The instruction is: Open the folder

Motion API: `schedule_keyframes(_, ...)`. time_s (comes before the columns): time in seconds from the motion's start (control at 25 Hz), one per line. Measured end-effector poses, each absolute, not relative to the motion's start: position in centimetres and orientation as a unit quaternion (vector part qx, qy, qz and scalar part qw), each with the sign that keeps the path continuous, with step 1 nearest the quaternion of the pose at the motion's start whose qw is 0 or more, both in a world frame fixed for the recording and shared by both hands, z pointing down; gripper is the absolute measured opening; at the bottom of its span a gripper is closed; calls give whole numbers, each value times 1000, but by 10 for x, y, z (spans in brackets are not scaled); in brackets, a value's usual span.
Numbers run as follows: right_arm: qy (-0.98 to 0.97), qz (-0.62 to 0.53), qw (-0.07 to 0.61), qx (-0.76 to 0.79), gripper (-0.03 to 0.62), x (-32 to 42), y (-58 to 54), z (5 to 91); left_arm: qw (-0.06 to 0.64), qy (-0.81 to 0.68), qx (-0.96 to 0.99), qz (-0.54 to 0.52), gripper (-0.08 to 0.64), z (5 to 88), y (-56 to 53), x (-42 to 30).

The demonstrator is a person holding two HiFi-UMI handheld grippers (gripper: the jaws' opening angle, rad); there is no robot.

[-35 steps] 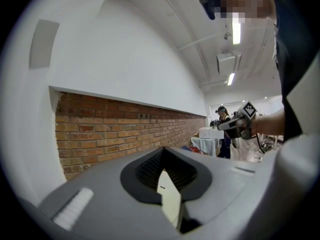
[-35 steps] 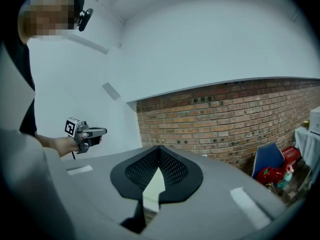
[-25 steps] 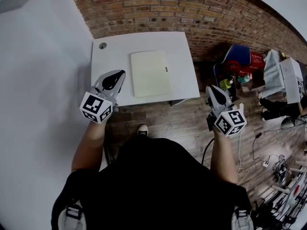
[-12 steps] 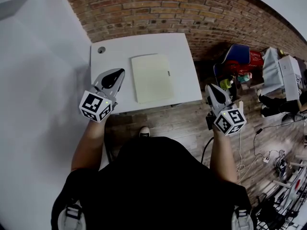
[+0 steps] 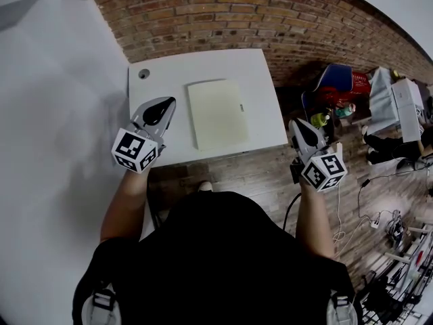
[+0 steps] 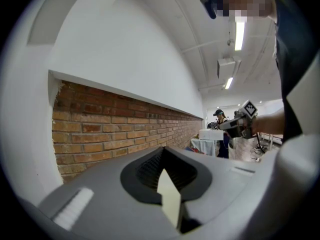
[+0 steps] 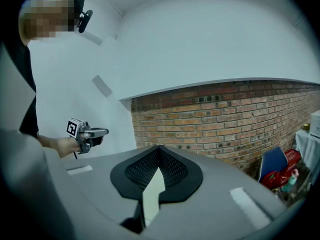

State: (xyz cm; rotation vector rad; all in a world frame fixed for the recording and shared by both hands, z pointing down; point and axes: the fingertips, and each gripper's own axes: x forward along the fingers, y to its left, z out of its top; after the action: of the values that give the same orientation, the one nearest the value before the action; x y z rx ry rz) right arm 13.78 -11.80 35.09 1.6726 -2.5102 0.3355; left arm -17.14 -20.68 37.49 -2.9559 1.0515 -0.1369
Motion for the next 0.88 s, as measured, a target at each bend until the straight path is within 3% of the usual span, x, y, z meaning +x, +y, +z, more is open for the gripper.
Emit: schedule_keyframes(0.88, -828, 114, 60, 546, 3, 135, -134, 358, 0, 342, -939, -49, 3, 382, -216, -178)
